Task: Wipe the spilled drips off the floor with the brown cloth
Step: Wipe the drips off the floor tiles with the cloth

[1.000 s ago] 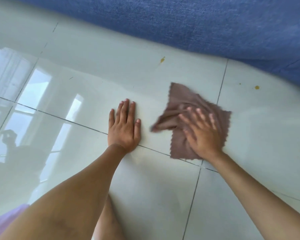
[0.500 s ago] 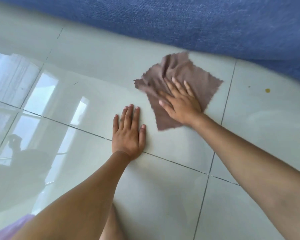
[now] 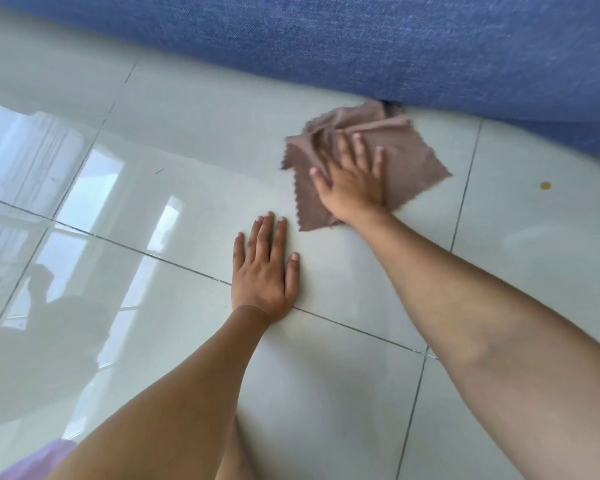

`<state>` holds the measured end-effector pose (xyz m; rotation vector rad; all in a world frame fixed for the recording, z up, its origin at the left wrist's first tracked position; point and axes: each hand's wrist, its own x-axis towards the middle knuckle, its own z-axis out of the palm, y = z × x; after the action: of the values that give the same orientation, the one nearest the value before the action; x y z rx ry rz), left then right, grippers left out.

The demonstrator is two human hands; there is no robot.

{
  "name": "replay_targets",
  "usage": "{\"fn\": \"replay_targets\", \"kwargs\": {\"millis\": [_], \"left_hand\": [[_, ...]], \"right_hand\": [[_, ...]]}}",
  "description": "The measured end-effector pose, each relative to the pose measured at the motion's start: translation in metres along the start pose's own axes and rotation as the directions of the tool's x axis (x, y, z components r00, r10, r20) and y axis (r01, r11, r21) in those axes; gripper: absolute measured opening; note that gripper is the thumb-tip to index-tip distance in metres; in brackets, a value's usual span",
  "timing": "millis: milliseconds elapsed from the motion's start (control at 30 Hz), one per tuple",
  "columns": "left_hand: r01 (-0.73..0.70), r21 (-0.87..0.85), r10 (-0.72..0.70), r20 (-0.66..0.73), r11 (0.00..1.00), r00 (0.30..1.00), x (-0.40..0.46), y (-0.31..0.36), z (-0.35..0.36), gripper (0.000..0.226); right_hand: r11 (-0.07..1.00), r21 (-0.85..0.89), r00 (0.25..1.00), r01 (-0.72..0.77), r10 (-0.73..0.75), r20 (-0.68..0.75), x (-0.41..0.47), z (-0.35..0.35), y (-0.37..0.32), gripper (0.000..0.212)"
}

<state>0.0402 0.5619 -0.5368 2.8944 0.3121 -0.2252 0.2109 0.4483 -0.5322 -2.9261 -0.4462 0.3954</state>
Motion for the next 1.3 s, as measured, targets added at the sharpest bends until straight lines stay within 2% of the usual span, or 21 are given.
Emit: {"fn": "replay_targets", "kwargs": {"millis": [100,167,233,333,400,500,533,600,667,733,800,900,967,1067,1133,1167,1233,1300], "left_hand": [[-0.004,-0.002,0.004,-0.018,1.0,1.0,0.001,-0.001,-0.001,0.066],[0.005,-0.017,-0.005,-0.03,1.0,1.0,0.001,-0.001,-0.001,0.066],[0.0,-0.036,-0.001,-0.036,0.999,0.999,0.0,0.0,-0.002,0.066],[0.004,-0.047,-0.006,-0.025,0.999,1.0,-0.001,0.0,-0.002,0.067],[0.007,-0.052,-0.008,-0.022,0.999,1.0,0.0,0.0,-0.002,0.067],[0.004,-0.048,-0.005,-0.011,0.999,1.0,0.0,0.0,-0.002,0.067],[0.003,-0.044,-0.003,-0.01,0.999,1.0,0.0,0.0,-0.002,0.067],[0.001,-0.036,-0.002,-0.011,0.999,1.0,0.0,-0.001,-0.002,0.067],[-0.006,-0.022,0.006,-0.012,1.0,1.0,0.0,-0.001,-0.001,0.068],[-0.008,-0.008,0.008,-0.003,1.0,1.0,0.0,-0.002,-0.001,0.069],[-0.003,-0.014,0.003,0.006,1.0,1.0,0.0,-0.002,-0.001,0.069],[0.005,-0.033,-0.005,0.011,0.999,1.0,-0.001,-0.002,-0.001,0.068],[0.0,-0.033,0.0,0.012,0.999,1.0,-0.001,-0.001,-0.001,0.07],[0.001,-0.021,-0.001,0.005,1.0,1.0,-0.001,0.0,0.001,0.071],[0.011,-0.015,-0.011,0.002,1.0,1.0,-0.001,0.001,0.002,0.071],[0.014,-0.011,-0.014,0.004,1.0,1.0,-0.001,0.001,0.003,0.071],[0.016,0.0,-0.016,0.005,1.0,1.0,-0.001,0.002,0.003,0.071],[0.02,0.012,-0.02,0.003,1.0,1.0,-0.001,0.002,0.003,0.071]], "right_hand": [[0.969,-0.033,0.969,0.246,-0.246,0.001,-0.021,0.01,-0.014,0.053],[0.943,-0.058,0.942,0.327,-0.331,-0.063,-0.045,0.013,0.012,0.052],[0.96,-0.069,0.952,0.271,-0.278,-0.126,-0.066,0.016,0.056,0.051],[0.998,-0.026,0.978,0.058,-0.062,-0.198,-0.068,0.006,0.107,0.054],[0.996,-0.009,0.975,-0.089,0.085,-0.207,-0.044,-0.004,0.108,0.058],[0.972,0.033,0.967,-0.235,0.237,-0.091,-0.004,-0.011,0.064,0.065],[0.975,0.031,0.973,-0.222,0.223,-0.053,0.003,-0.008,0.046,0.065],[0.996,0.021,0.994,-0.09,0.092,-0.057,-0.005,0.003,0.014,0.061],[0.999,0.012,0.995,0.047,-0.045,-0.093,-0.042,0.017,-0.006,0.059],[0.994,0.037,0.991,0.102,-0.098,-0.089,-0.099,0.032,-0.007,0.058],[0.999,0.049,0.997,0.013,-0.009,-0.075,-0.161,0.044,0.008,0.058],[0.952,0.031,0.948,-0.306,0.307,-0.085,-0.237,0.05,0.054,0.063],[0.85,0.06,0.846,-0.524,0.527,-0.078,-0.26,0.044,0.093,0.07],[0.669,0.182,0.672,-0.72,0.738,-0.055,-0.247,0.029,0.141,0.075],[0.574,0.248,0.578,-0.78,0.814,-0.065,-0.212,0.016,0.169,0.077],[0.557,0.257,0.56,-0.79,0.826,-0.066,-0.189,0.01,0.182,0.078],[0.57,0.251,0.576,-0.783,0.816,-0.053,-0.142,-0.003,0.2,0.079],[0.622,0.237,0.635,-0.746,0.772,-0.025,-0.1,-0.015,0.205,0.074]]}}
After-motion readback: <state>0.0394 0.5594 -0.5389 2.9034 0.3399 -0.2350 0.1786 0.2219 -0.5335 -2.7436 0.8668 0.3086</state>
